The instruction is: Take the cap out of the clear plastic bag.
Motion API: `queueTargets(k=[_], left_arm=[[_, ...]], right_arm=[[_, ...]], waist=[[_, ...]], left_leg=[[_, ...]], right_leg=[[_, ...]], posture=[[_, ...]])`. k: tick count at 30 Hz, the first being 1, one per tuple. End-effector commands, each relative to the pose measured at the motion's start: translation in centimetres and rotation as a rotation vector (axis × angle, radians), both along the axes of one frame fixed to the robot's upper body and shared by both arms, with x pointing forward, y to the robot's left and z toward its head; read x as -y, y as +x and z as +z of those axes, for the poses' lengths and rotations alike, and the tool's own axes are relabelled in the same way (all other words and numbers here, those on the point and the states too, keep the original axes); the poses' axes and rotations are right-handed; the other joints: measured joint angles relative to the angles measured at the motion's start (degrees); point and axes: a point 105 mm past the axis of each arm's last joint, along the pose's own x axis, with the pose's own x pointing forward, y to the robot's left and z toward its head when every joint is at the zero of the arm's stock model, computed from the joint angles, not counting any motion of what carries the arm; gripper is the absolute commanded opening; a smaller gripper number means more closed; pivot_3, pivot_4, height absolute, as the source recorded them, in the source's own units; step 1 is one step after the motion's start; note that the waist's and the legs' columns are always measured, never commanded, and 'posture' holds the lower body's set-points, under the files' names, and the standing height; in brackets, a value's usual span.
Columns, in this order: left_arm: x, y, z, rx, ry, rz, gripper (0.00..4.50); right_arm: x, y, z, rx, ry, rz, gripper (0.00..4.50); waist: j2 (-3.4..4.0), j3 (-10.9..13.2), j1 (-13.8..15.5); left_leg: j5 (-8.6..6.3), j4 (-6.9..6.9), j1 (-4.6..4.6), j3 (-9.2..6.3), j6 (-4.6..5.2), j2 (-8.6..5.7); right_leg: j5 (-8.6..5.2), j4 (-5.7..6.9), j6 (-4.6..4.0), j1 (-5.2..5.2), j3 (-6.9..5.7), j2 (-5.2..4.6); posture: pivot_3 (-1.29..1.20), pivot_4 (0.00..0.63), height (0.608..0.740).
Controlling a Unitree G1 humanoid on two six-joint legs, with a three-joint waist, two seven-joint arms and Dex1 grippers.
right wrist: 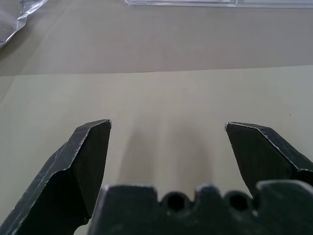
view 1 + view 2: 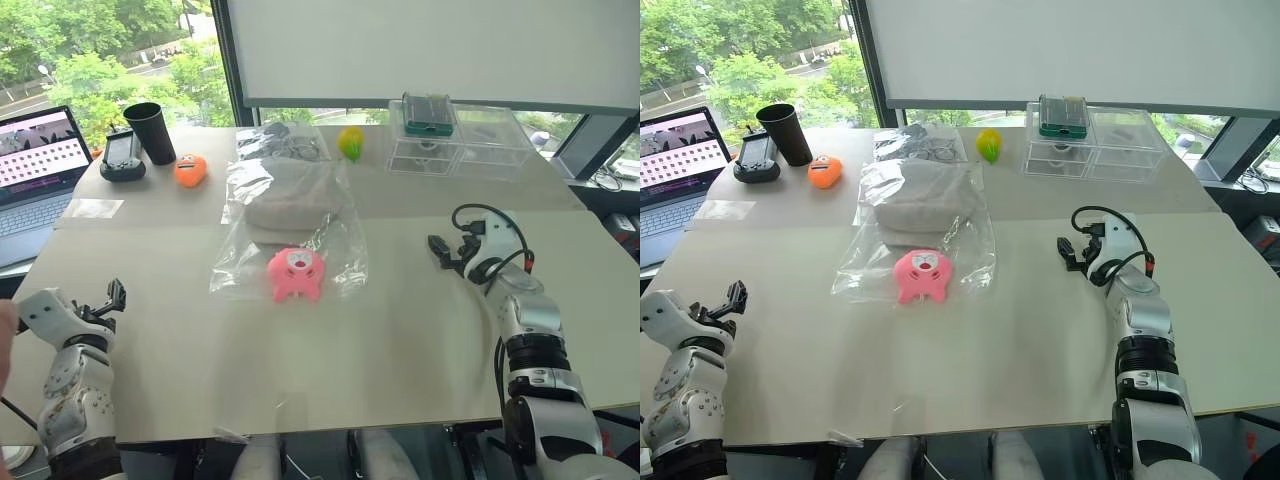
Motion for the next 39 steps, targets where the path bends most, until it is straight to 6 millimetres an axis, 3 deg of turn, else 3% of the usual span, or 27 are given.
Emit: queueTargets(k=[1,3,5,10,14,18,22,31,39], left_arm=[[0.7,0.9,1.3,0.042,0.054,-0.075,4.50],[4.3,2.4,2.5,0.055,0.130,-0.315,4.50],[7.0,2.6,4.3,0.085,0.176,-0.487,4.50],[13.2,-0.2,7.6,0.067,0.253,-0.971,4.50],[15.6,-2.5,8.1,-0.006,0.257,-1.234,4.50],[16.4,-2.9,8.4,-0.037,0.277,-1.327,4.50],[16.5,-2.3,8.5,-0.036,0.290,-1.326,4.50],[16.5,-1.4,8.1,-0.060,0.309,-1.308,4.50],[18.4,2.7,8.1,-0.060,0.413,-1.270,4.50]], right_arm=[[1.1,0.0,2.0,0.076,-0.023,-0.028,4.48],[0.8,-0.1,2.3,0.072,-0.008,-0.001,4.48],[-0.6,-0.3,3.4,0.078,-0.030,0.106,4.48],[-6.2,-3.7,7.3,0.086,-0.133,0.574,4.48],[-9.8,-7.2,9.2,0.056,-0.110,0.902,4.48],[-13.5,-10.7,9.8,0.031,-0.122,1.178,4.48],[-15.1,-11.5,9.2,0.030,-0.212,1.220,4.48],[-16.1,-12.7,9.1,0.040,-0.214,1.250,4.48],[-15.7,-12.7,8.3,0.010,-0.265,1.213,4.48]], waist=[[0.00,0.0,0.0],[0.00,0.0,0.1],[-0.01,0.0,0.3],[0.04,0.1,-0.5],[0.07,0.1,-0.7],[0.09,0.1,-0.4],[0.09,0.1,0.0],[0.07,0.1,0.3],[0.05,0.1,1.1]], left_leg=[[0.00,0.00,0.00,0.00,0.00,0.00],[0.00,0.00,0.00,0.01,0.00,-0.01],[0.00,0.00,-0.02,0.00,0.00,-0.02],[-0.05,-0.04,-0.13,0.06,0.07,0.05],[-0.06,-0.24,0.03,0.15,0.08,0.18],[-0.06,-0.21,0.09,0.20,0.07,0.43],[-0.06,-0.21,0.09,0.23,0.07,0.60],[-0.06,-0.19,-0.04,0.23,0.07,0.58],[-0.06,-0.09,-0.05,0.22,0.07,0.58]], right_leg=[[0.00,0.00,0.00,0.00,0.00,0.00],[0.00,0.00,0.00,0.00,0.00,0.00],[0.00,0.00,0.00,0.00,-0.02,0.01],[-0.01,-0.06,0.02,-0.16,0.05,0.02],[-0.27,-0.10,0.36,-0.10,0.10,0.11],[-0.29,-0.18,0.31,-0.08,0.09,0.31],[-0.29,-0.22,0.29,-0.10,0.07,0.46],[-0.26,-0.23,0.26,-0.19,0.08,0.43],[-0.24,-0.22,0.26,-0.16,0.06,0.48]], posture=[[0.00,0.150,0.740],[0.00,0.150,0.740],[0.00,0.150,0.740],[0.00,0.150,0.740],[0.00,0.150,0.740],[0.00,0.150,0.740],[0.00,0.150,0.740],[0.00,0.150,0.740],[0.00,0.150,0.740]])
